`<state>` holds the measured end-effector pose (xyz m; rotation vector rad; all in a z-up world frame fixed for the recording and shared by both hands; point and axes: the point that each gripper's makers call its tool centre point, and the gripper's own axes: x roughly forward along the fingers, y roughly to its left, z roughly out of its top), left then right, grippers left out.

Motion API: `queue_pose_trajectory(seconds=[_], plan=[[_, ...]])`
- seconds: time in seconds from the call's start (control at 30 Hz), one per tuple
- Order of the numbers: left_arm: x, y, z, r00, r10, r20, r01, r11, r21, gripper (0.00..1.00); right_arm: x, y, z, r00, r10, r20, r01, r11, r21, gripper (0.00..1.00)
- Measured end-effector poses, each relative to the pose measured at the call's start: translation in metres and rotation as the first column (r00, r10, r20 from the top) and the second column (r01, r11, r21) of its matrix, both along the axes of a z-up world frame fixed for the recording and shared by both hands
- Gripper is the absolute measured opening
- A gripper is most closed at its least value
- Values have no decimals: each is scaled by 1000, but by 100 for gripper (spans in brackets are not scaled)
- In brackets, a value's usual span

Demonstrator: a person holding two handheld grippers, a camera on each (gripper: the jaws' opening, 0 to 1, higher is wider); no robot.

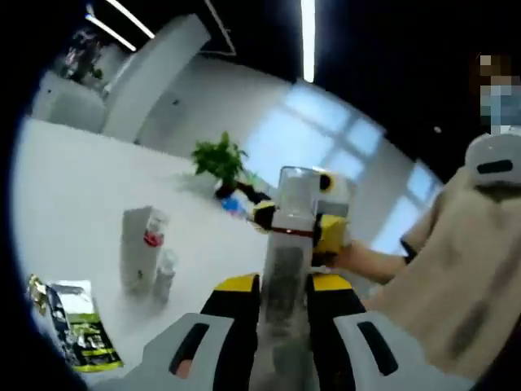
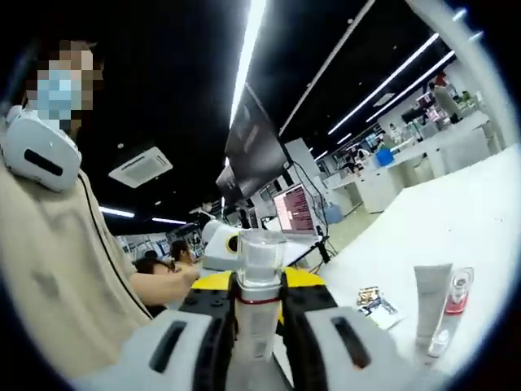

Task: Arrange the skincare products in the storage area until every visible bottle or jar stands upright without overlapping.

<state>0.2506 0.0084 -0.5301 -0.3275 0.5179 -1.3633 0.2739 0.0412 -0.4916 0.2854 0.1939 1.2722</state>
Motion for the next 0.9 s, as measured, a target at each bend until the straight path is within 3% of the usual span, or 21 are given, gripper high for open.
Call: queue_pose_trajectory(seconds=[0.13,0.17,0.3,0.57,0.9], plan=[[0,1,-18,992,-53,113,31,983,181,18,-2,6,-15,998,30,60,-24,994,-109,21],[3,2,-33,981,-93,172,40,956,290,18,-3,12,-28,990,64,126,-37,978,-207,21],[8,5,-48,975,-94,199,20,938,347,18,0,15,-42,986,82,145,-40,961,-272,21],[15,7,-73,964,-108,243,-4,907,420,17,3,13,-68,987,98,129,-47,934,-353,21],[19,9,-114,961,-127,246,-3,884,468,17,2,12,-110,989,105,103,-48,893,-448,21]])
